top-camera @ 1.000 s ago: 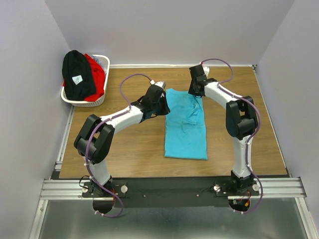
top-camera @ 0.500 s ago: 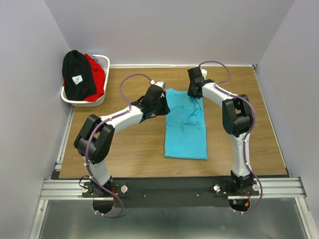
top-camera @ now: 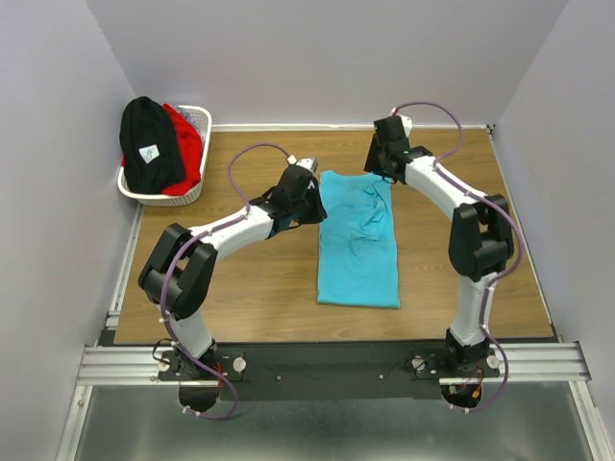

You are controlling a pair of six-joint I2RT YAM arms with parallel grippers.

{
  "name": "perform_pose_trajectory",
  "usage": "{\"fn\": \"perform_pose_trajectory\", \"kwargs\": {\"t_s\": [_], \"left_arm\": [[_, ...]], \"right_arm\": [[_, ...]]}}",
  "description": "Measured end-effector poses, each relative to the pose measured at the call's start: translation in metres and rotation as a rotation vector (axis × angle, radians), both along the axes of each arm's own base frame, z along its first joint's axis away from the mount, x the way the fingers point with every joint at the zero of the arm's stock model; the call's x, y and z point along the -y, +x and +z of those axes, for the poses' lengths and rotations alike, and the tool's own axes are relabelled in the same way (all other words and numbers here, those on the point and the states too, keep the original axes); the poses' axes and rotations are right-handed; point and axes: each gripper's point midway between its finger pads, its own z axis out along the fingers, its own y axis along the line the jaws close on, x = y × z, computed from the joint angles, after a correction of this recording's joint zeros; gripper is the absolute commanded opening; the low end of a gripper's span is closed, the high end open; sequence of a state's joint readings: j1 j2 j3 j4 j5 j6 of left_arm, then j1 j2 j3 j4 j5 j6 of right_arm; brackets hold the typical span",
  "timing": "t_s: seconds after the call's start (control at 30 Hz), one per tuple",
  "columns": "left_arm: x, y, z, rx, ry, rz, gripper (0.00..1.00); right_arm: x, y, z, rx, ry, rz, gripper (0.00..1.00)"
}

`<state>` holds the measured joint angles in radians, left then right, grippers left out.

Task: Fold and stack the t-shirts
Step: Fold the tshirt

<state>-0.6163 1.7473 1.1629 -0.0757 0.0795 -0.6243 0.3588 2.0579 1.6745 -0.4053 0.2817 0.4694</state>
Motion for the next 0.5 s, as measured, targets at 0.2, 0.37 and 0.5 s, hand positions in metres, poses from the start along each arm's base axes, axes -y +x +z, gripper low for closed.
{"fn": "perform_pose_trajectory", "kwargs": {"t_s": [0.2,0.37,0.5], "left_arm": [[-0.020,-0.029,-0.004,-0.019,0.004,0.007,0.29],[-0.031,-0.069,-0.014,-0.048,0.009,-0.016,0.36],[-0.018,-0.126,-0.029,-0.098,0.014,-0.109,0.39]], "right_arm": [[0.015,-0.052,0.047,0.056,0.054,0.001,0.55],[0.027,-0.135,0.040,-0.014,0.133,0.029,0.55],[0.025,-0.206,0.000,-0.154,0.231,0.074,0.52]]}}
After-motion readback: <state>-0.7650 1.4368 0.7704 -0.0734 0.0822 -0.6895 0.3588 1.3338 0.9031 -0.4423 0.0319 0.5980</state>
